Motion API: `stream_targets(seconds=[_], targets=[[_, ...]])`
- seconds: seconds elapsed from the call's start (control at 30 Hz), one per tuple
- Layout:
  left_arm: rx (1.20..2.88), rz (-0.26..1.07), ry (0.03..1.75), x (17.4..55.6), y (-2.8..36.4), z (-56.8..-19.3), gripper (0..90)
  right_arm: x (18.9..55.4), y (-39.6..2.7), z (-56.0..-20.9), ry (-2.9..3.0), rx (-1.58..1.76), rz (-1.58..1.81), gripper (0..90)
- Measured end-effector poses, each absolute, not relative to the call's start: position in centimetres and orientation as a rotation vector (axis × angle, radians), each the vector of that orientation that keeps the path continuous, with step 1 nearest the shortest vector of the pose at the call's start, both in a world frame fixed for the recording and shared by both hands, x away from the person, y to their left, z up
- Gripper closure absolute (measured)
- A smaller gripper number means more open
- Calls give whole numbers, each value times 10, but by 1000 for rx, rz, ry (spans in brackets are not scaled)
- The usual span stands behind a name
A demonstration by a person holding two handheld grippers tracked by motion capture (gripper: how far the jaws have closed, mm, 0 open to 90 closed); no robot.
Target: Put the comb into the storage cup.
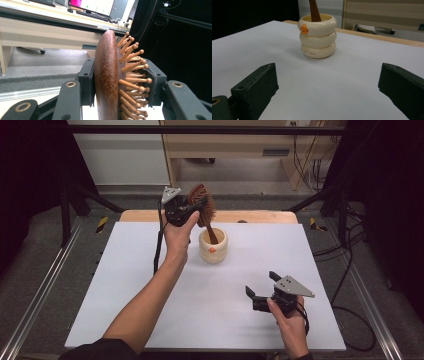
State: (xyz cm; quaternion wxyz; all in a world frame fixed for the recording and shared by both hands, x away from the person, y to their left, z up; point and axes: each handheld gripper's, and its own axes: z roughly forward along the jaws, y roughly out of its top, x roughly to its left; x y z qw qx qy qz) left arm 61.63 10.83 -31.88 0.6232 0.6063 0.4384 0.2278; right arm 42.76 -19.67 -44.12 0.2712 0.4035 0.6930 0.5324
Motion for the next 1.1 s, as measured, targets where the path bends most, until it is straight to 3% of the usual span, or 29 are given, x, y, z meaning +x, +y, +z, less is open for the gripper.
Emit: stream_targets(seconds=[1.1], targets=[[1403,495,1018,619,101,-329,513,428,-197,-441,1864,1090,1438,30]])
